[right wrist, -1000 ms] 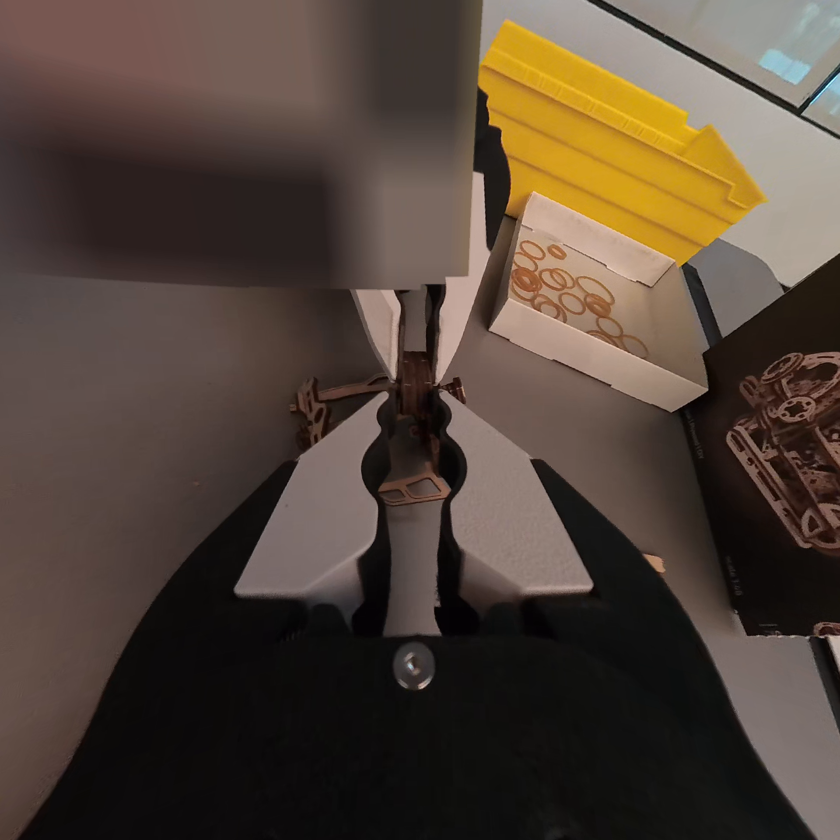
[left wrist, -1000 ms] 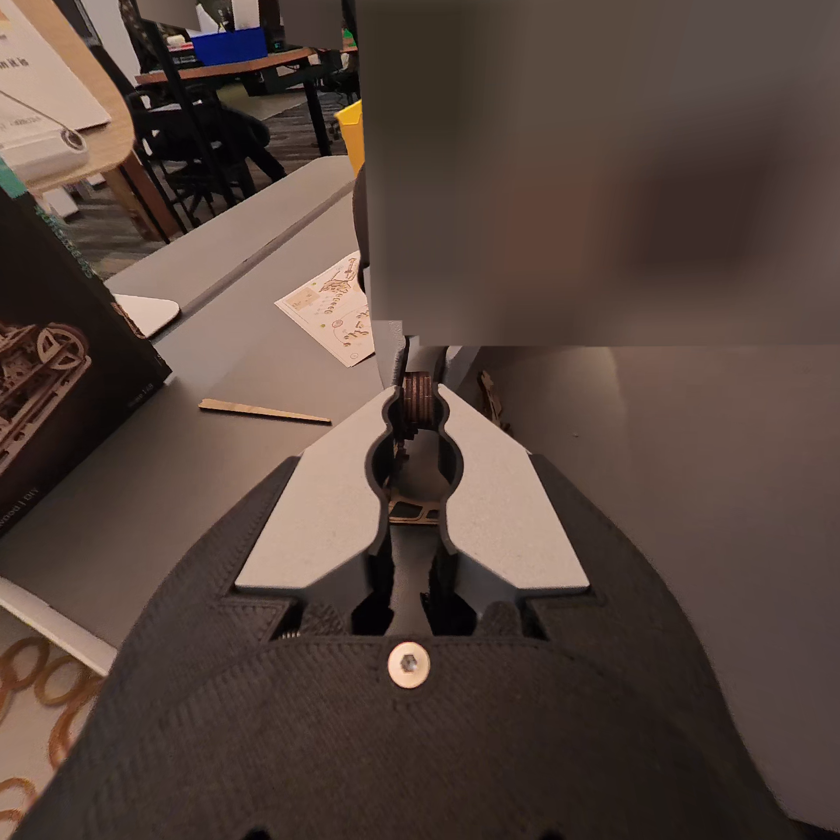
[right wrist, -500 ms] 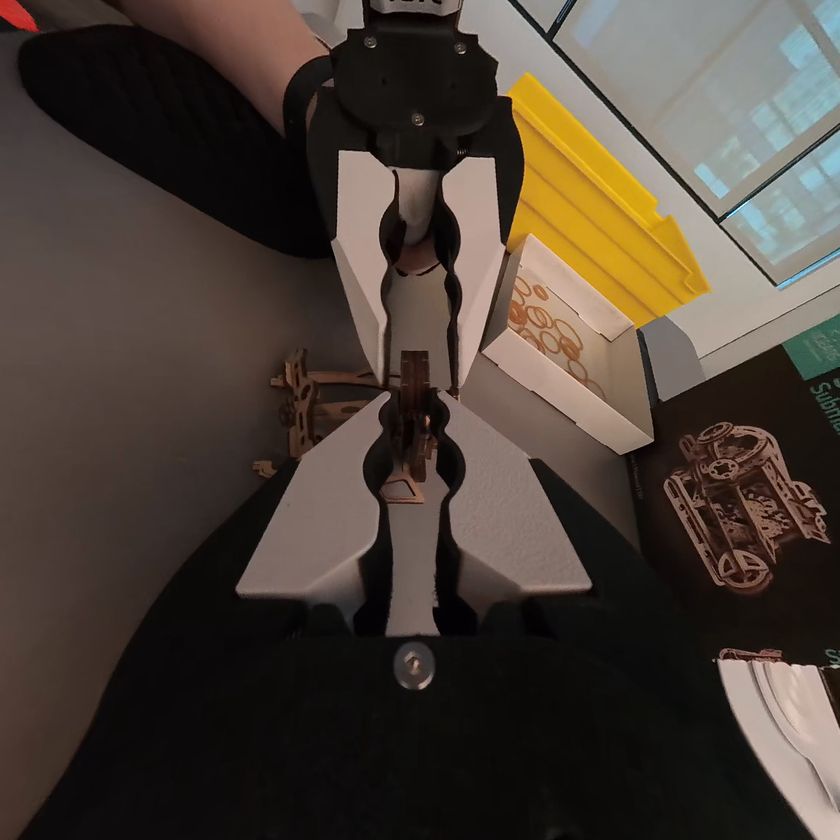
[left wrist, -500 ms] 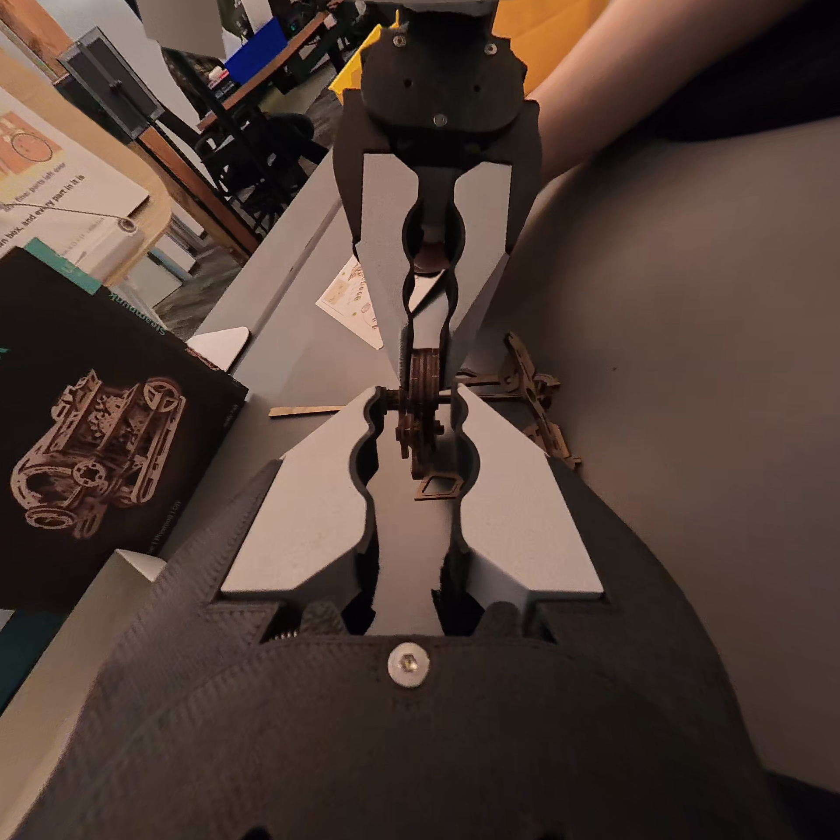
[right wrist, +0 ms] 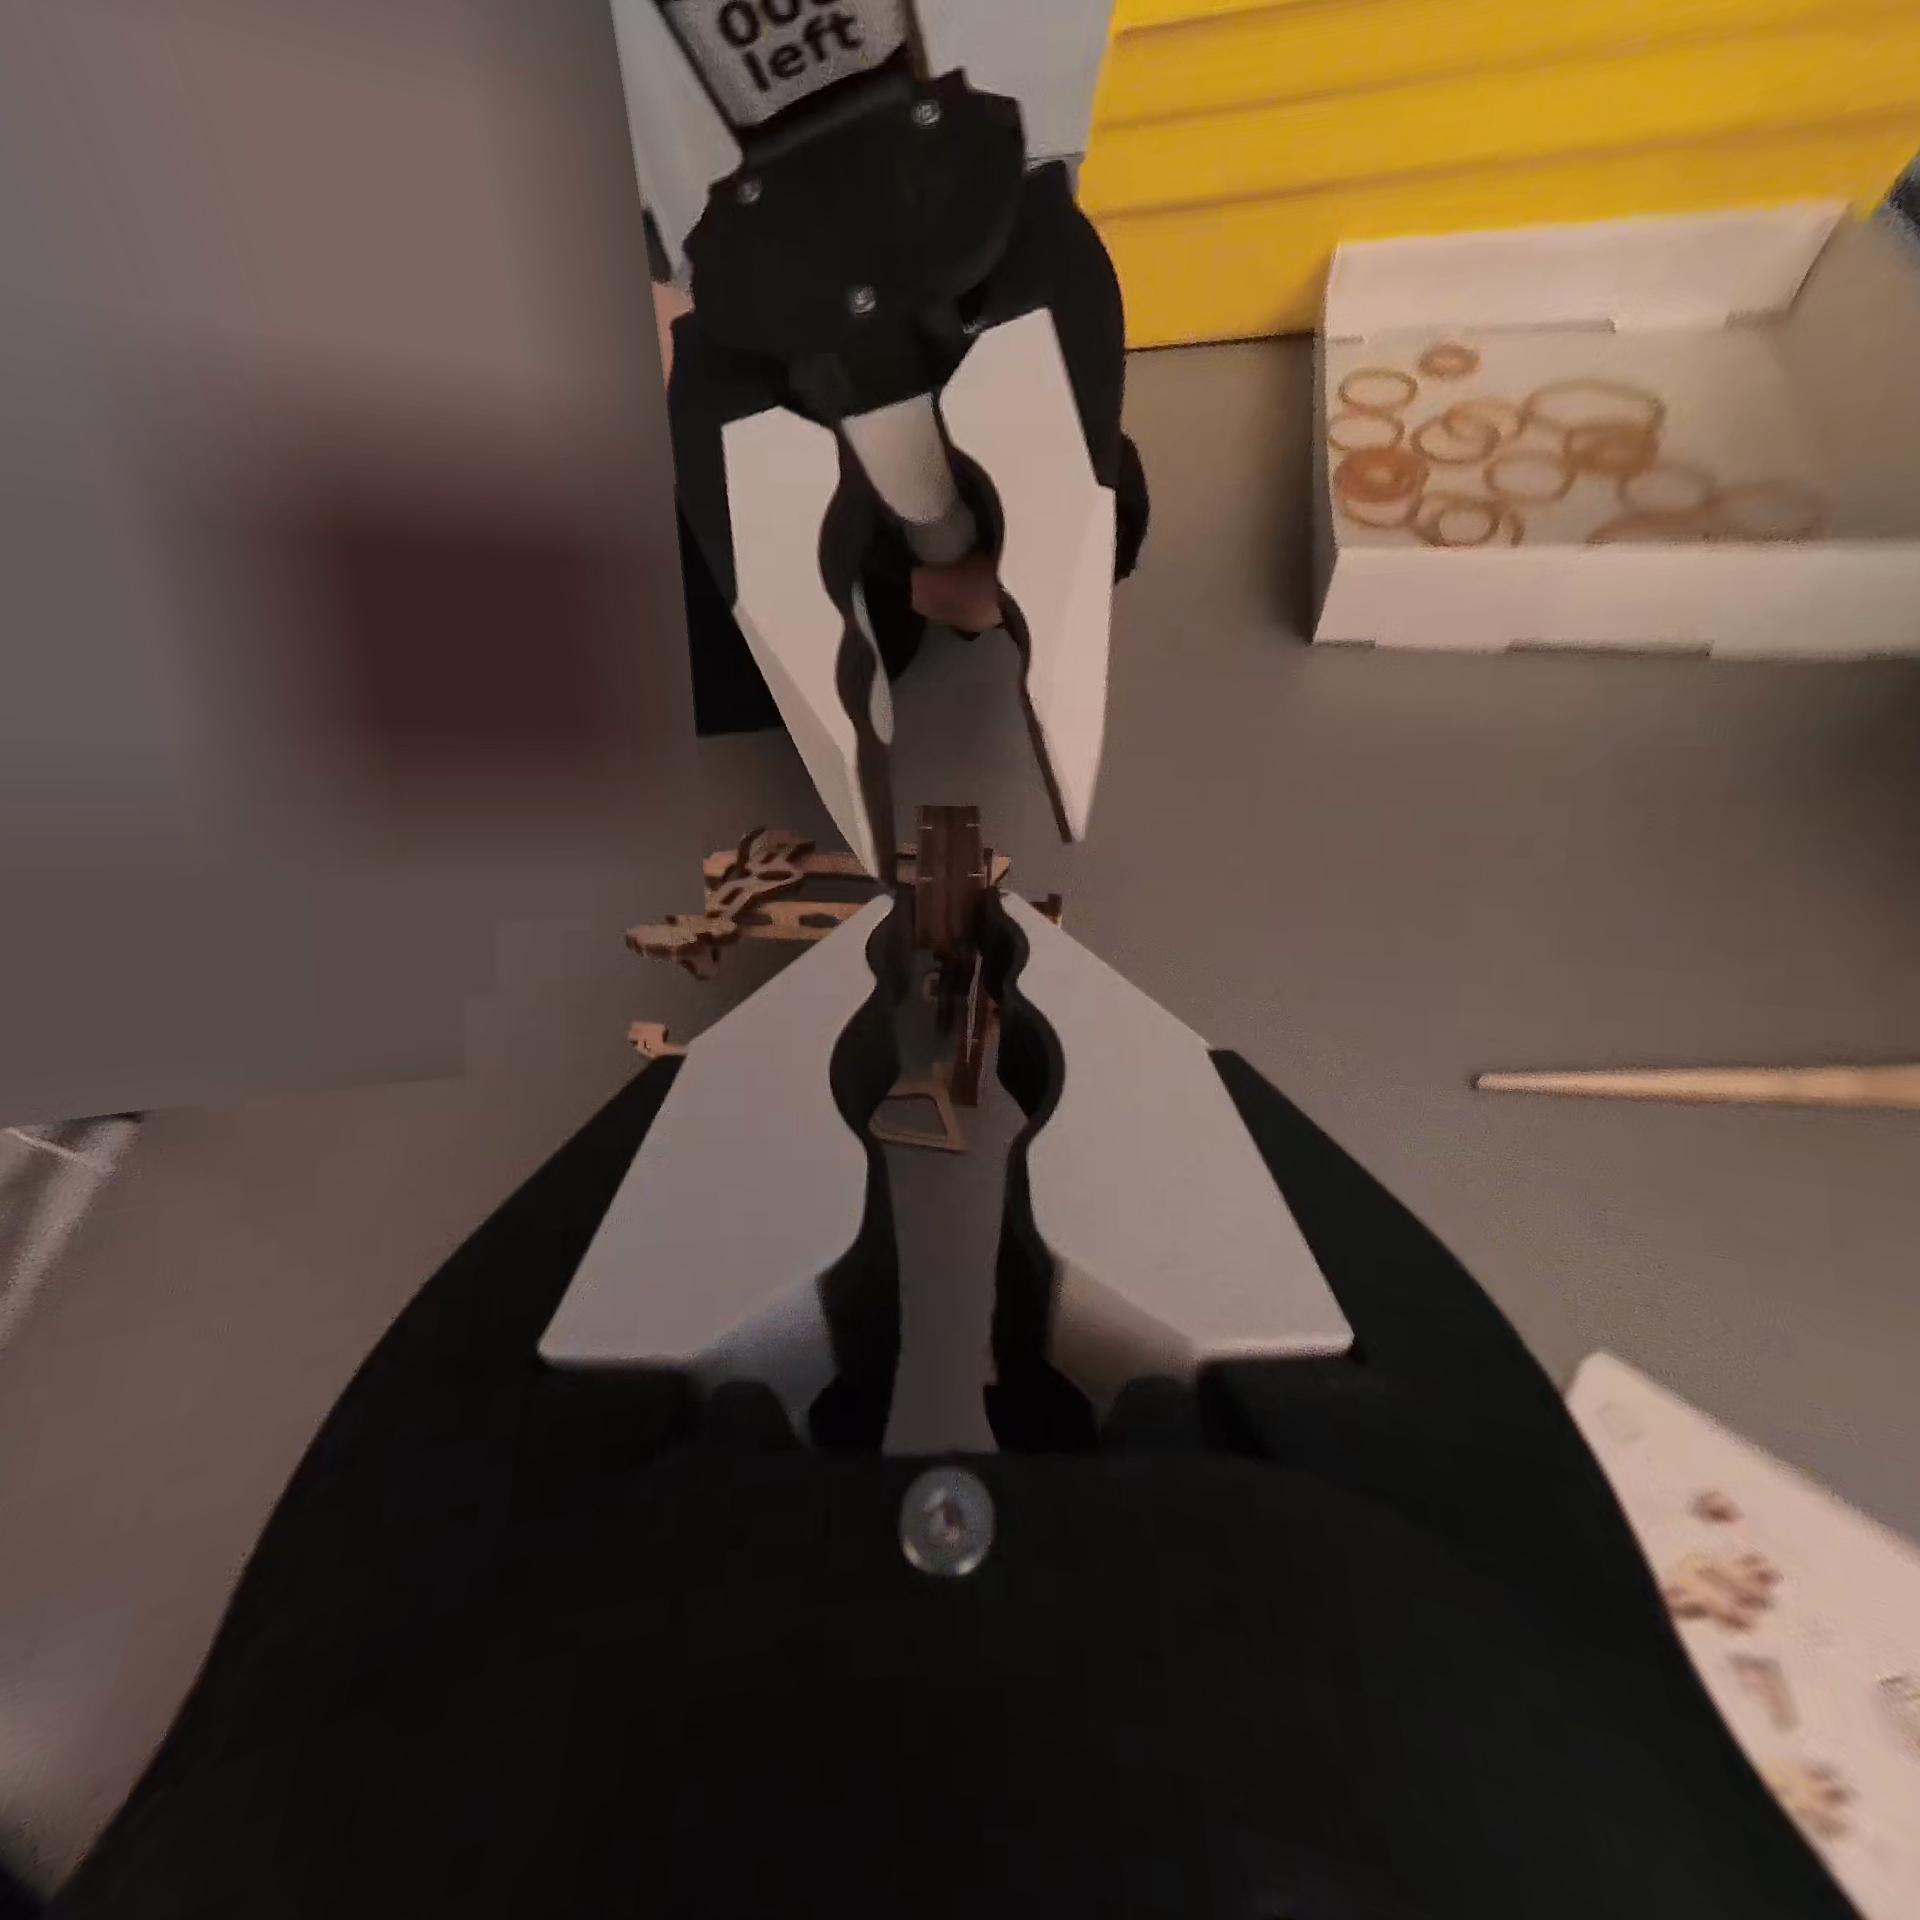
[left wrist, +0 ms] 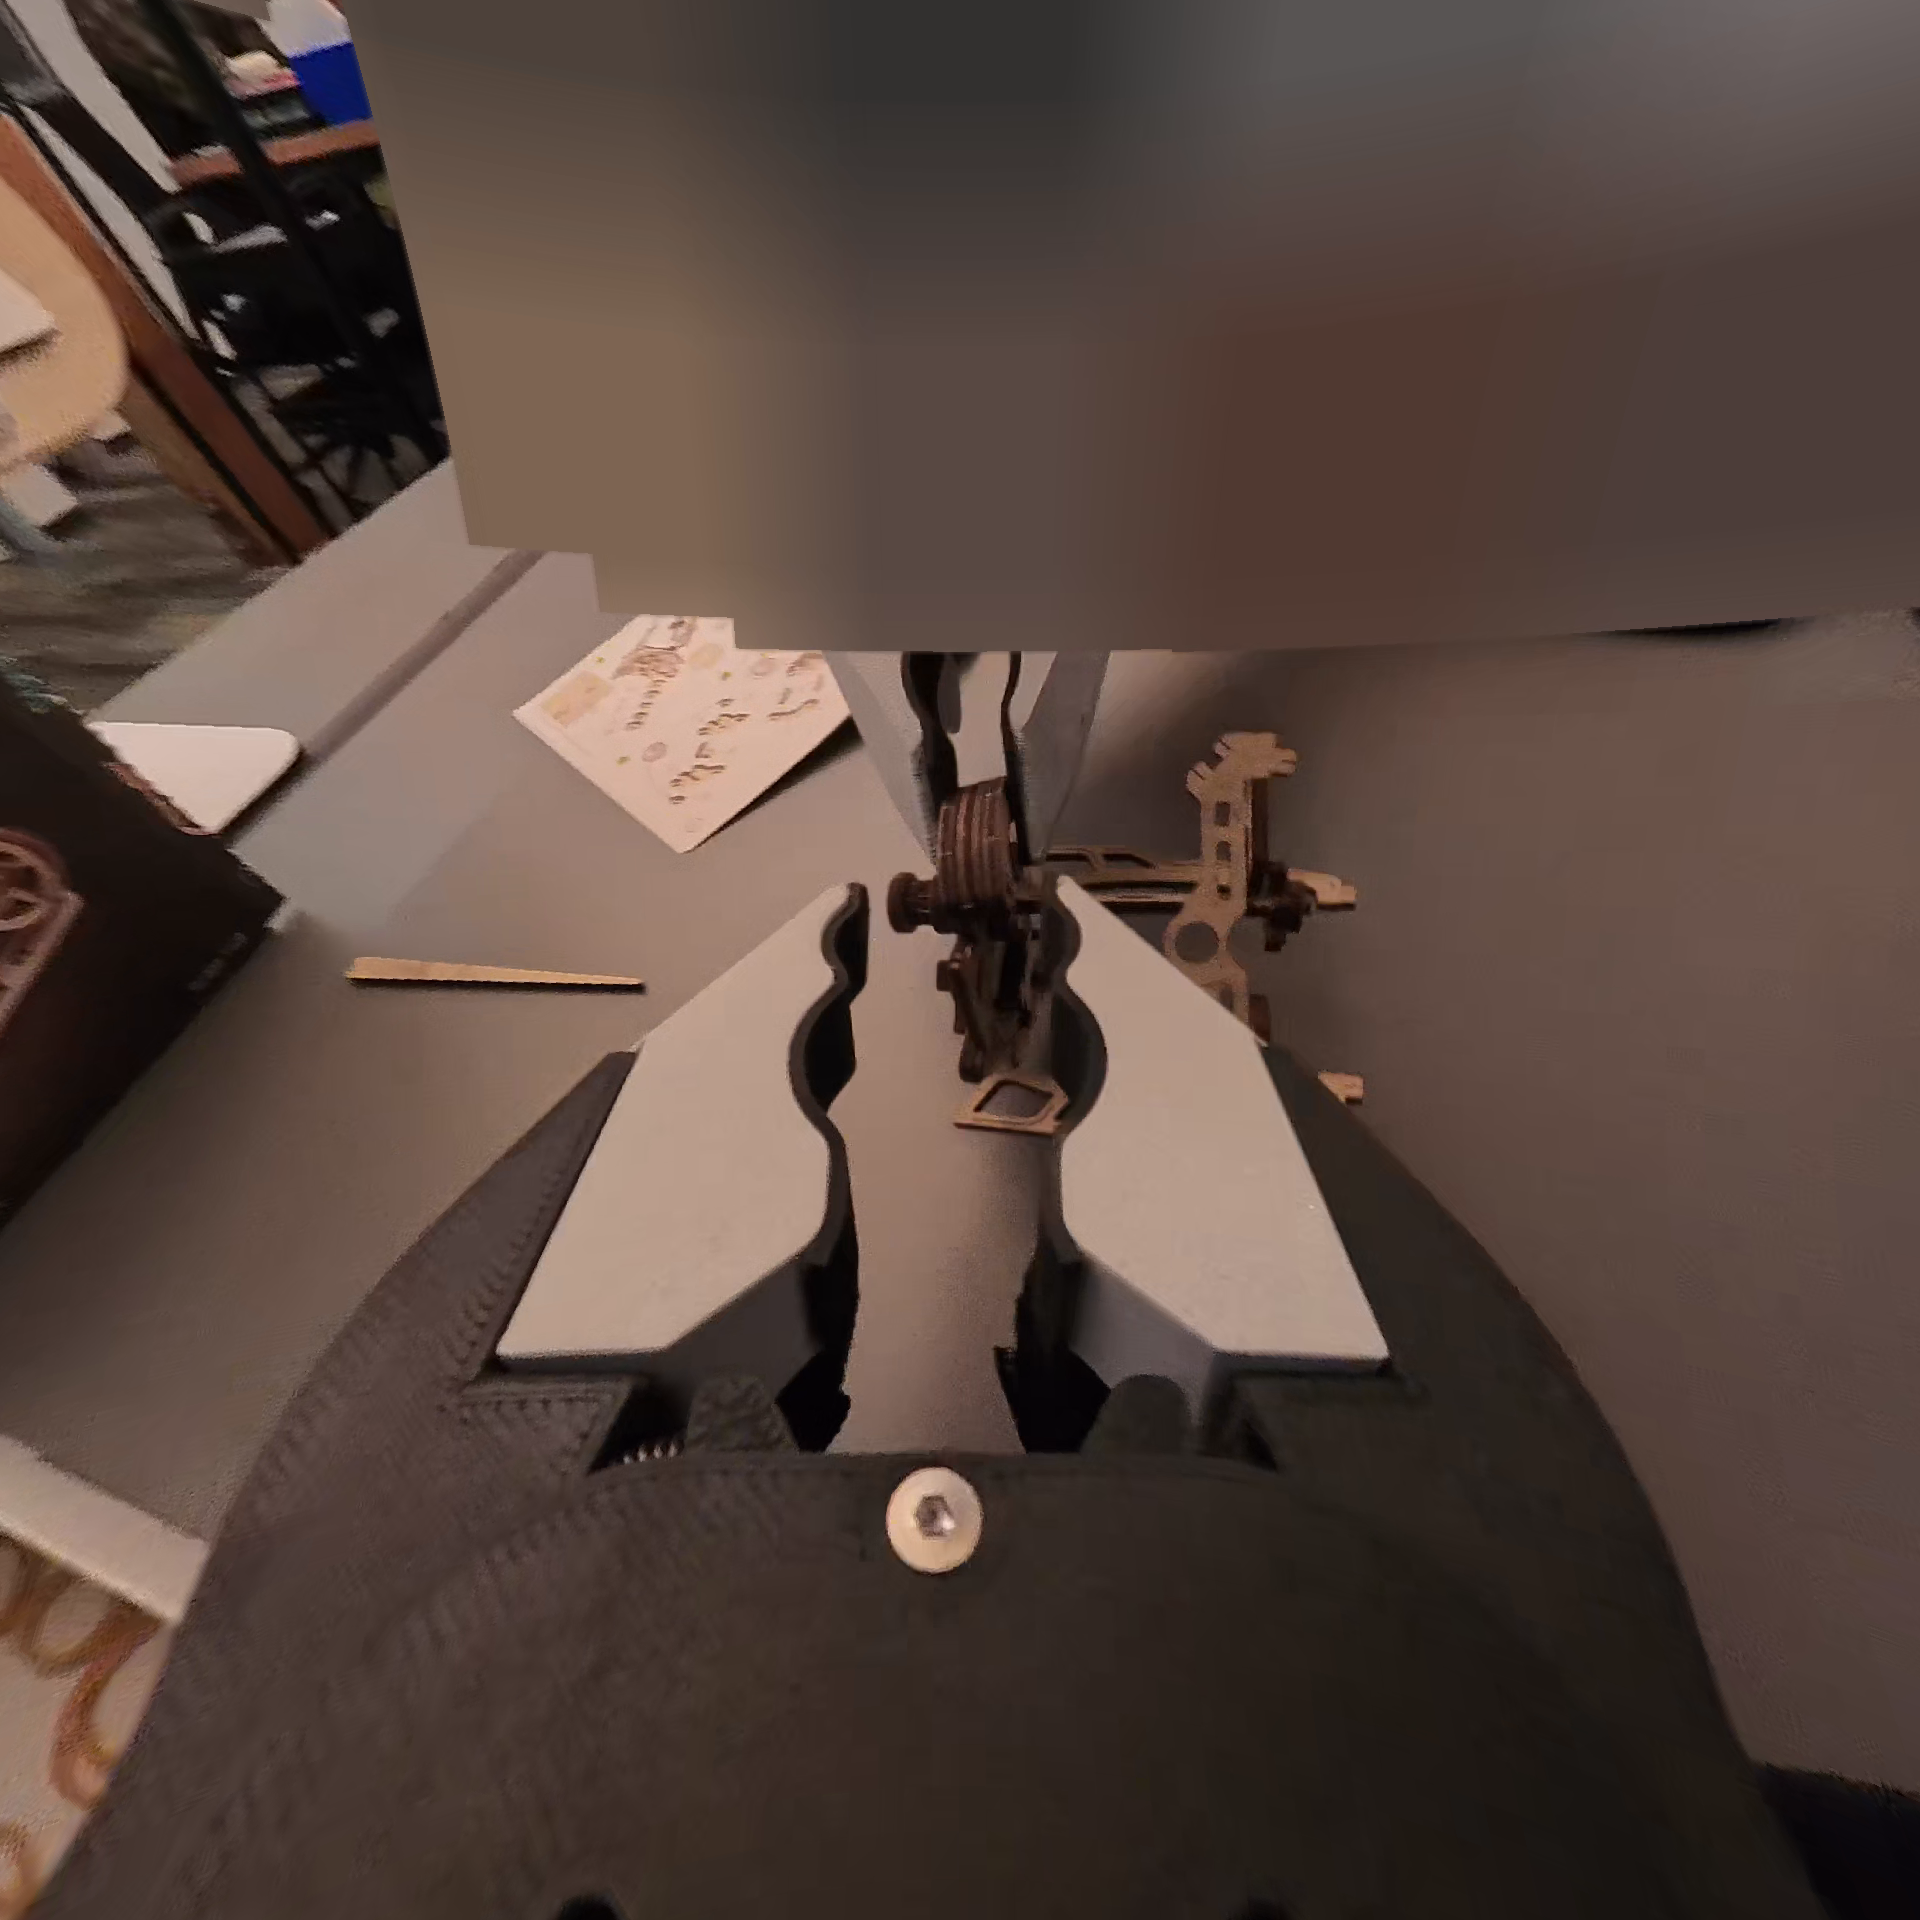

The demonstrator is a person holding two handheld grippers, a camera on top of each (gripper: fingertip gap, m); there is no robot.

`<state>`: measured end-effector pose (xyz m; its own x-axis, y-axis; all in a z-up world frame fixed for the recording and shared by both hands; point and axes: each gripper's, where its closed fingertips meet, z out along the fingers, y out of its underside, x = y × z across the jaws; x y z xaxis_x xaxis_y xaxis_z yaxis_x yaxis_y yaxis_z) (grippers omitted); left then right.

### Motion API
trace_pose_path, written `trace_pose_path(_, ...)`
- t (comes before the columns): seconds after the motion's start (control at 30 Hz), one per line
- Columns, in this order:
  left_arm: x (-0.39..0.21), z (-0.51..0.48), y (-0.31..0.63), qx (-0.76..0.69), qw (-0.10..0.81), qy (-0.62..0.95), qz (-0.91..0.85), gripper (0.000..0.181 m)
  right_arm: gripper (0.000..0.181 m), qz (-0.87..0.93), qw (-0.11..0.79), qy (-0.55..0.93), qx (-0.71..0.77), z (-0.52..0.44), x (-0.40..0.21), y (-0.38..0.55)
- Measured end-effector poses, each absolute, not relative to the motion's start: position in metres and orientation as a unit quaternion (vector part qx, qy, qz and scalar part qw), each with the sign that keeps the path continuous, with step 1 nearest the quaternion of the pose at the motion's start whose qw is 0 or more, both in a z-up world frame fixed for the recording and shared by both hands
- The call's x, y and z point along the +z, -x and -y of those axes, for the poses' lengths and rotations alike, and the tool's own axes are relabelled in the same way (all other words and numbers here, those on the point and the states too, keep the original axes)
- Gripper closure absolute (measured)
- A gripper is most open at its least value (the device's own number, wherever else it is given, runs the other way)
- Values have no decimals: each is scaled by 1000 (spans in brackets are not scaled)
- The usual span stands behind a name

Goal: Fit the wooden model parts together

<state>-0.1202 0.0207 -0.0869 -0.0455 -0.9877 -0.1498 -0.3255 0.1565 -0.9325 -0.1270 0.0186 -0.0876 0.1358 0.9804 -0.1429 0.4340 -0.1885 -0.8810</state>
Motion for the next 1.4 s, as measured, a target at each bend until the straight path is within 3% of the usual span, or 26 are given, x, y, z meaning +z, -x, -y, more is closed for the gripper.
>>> trace_pose_path(0.37, -71, 22, 133, -496, 318, 503, -632, 155, 170, 252, 190, 757, 572, 3, -107, 117)
trace_pose_path(0.57, -88, 48, 152, -442, 245, 496, -707, 158, 170, 312, 236, 751, 531, 7, -107, 115)
trace_pose_path(0.73, -106, 37, 152, -397, 245, 516, -718, 156, 170, 356, 282, 729, 512, 8, -103, 115)
trace_pose_path(1.0, -99, 38, 151, -529, 150, 544, -634, 157, 170, 391, 328, 712, 483, 7, -100, 113)
trace_pose_path(1.4, -105, 37, 139, -521, 132, 568, -623, 163, 170, 443, 362, 692, 440, 14, -96, 123)
